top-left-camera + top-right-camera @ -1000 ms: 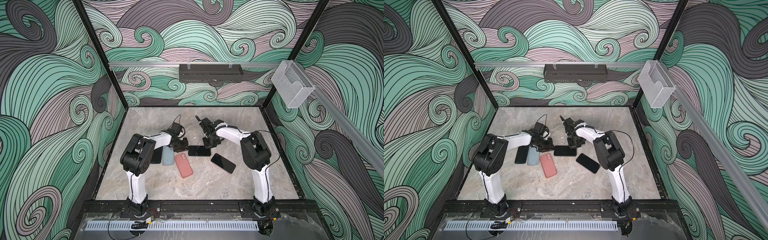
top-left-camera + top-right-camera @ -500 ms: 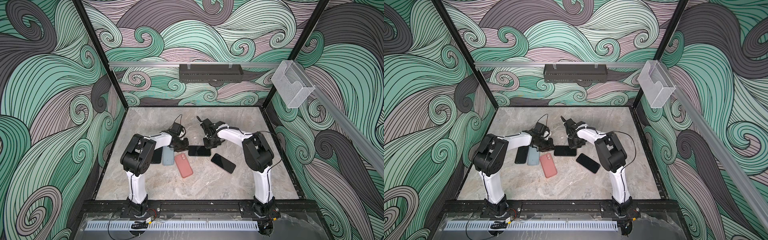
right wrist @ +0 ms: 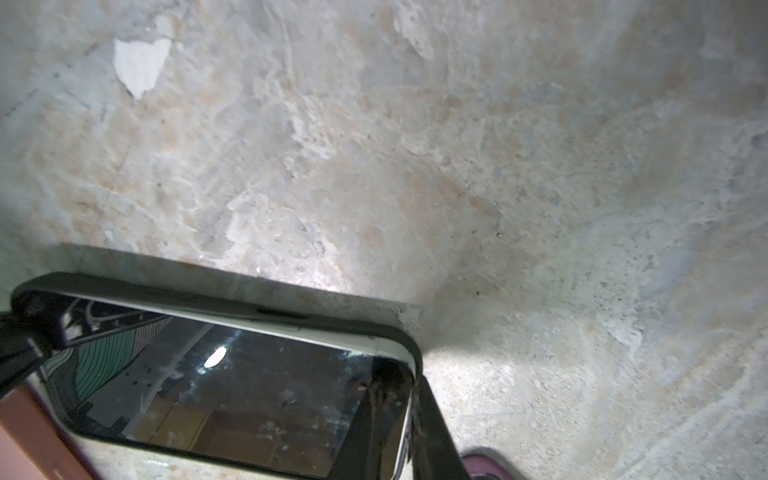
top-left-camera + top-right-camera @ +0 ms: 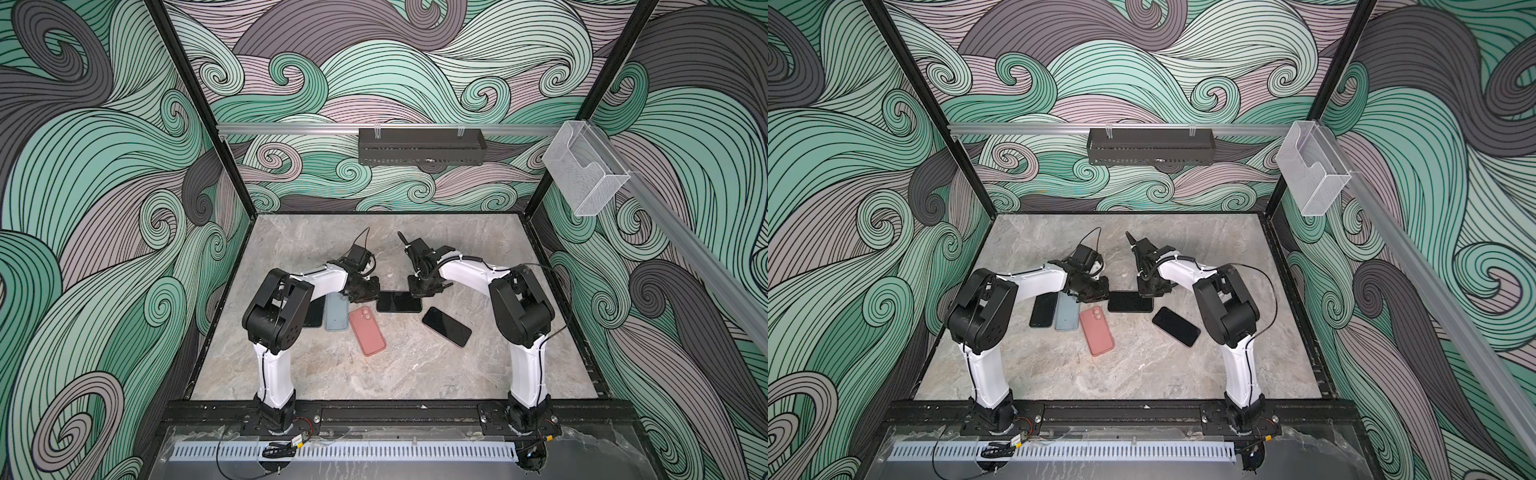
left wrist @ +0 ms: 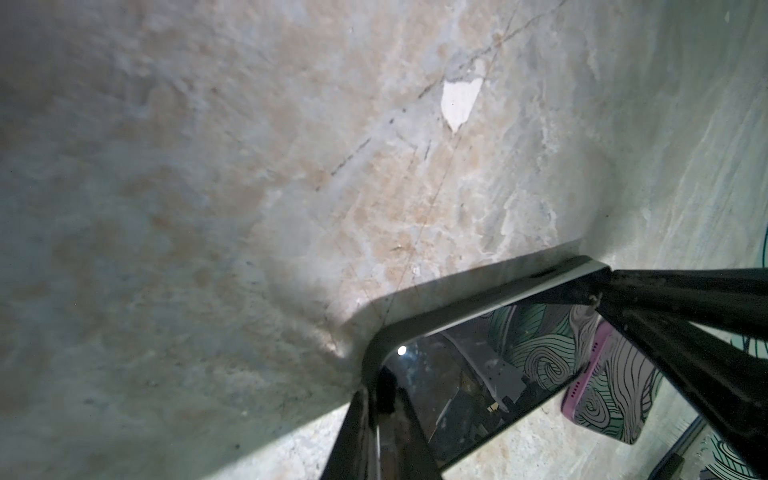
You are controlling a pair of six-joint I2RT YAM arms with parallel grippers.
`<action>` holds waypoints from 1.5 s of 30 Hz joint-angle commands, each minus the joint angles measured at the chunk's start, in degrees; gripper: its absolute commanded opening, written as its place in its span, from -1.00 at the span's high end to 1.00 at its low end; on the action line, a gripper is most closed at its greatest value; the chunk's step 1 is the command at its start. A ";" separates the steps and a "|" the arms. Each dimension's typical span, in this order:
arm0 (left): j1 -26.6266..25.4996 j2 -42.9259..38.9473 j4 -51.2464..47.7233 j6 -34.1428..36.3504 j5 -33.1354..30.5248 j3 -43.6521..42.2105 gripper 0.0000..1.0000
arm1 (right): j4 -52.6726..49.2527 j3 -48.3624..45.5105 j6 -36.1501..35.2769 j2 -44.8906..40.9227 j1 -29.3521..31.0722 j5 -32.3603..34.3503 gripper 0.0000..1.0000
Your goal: Put the phone into the phone case
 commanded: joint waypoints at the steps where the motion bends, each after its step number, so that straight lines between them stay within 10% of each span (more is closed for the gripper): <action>1: -1.38 3.43 -4.03 1.02 -5.53 -2.08 0.73 | 4.34 -11.32 1.77 20.83 0.64 -0.98 0.69; 25: -1.45 0.99 -5.17 0.49 -6.55 -1.26 0.73 | 2.77 -14.15 4.22 20.80 -0.78 8.88 0.77; 45: -0.79 -4.49 -7.03 -1.93 -8.40 -0.54 0.46 | -1.43 -6.79 -7.51 -14.57 -0.14 0.15 0.41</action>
